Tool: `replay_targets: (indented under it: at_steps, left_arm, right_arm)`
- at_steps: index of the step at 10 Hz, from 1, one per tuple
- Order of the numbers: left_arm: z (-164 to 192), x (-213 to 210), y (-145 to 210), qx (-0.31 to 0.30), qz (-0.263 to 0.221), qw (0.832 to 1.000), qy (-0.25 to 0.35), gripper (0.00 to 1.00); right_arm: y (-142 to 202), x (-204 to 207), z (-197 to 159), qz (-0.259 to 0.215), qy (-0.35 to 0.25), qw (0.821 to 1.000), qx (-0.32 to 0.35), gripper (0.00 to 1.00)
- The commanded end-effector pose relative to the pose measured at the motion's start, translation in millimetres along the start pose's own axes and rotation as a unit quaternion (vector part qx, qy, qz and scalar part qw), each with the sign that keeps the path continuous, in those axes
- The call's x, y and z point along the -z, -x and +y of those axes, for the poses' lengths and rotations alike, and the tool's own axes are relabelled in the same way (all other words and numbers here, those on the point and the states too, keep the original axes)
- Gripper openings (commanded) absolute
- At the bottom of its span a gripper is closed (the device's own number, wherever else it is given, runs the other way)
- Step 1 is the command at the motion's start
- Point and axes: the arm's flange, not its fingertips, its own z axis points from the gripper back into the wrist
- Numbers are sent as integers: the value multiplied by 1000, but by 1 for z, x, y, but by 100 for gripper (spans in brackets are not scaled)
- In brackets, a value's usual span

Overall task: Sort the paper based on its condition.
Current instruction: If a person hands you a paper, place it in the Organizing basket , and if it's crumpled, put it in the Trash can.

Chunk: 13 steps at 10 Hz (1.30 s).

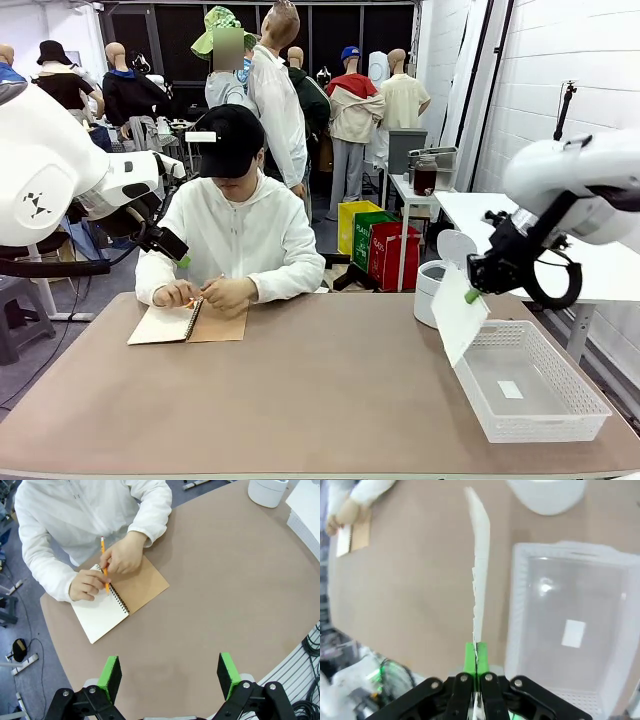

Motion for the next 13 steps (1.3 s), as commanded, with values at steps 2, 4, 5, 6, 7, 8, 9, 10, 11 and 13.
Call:
replay_targets:
  at_steps: [2, 4, 5, 6, 7, 8, 9, 10, 11, 13]
  left_arm:
    - [1, 0, 0, -2, -2, 1000, 2, 100]
    - [1, 0, 0, -2, -2, 1000, 2, 100]
    - [1, 0, 0, -2, -2, 1000, 2, 100]
    - [1, 0, 0, -2, -2, 1000, 2, 100]
    - [1, 0, 0, -2, -2, 1000, 2, 100]
    - [1, 0, 0, -2, -2, 1000, 2, 100]
    - [1, 0, 0, -2, -2, 1000, 2, 100]
    - [1, 0, 0, -2, -2, 1000, 2, 100]
    - [1, 0, 0, -2, -2, 1000, 2, 100]
    - [1, 0, 0, -2, -2, 1000, 2, 100]
  right_arm:
    - [30, 6, -25, -12, 41, 997, 58, 0]
    - [35, 14, -48, 1, 50, 996, 77, 0]
    - [33, 21, -56, 18, 57, 995, 85, 0]
    - [31, 28, -63, 40, 54, 994, 87, 0]
    - [29, 36, -71, 60, 52, 993, 92, 0]
    - [27, 43, -77, 74, 53, 991, 95, 0]
    - [24, 48, -83, 84, 65, 989, 100, 0]
    - [22, 50, -91, 93, 85, 986, 111, 0]
    - [21, 50, -98, 94, 102, 983, 121, 0]
    - [19, 50, -105, 90, 132, 978, 137, 0]
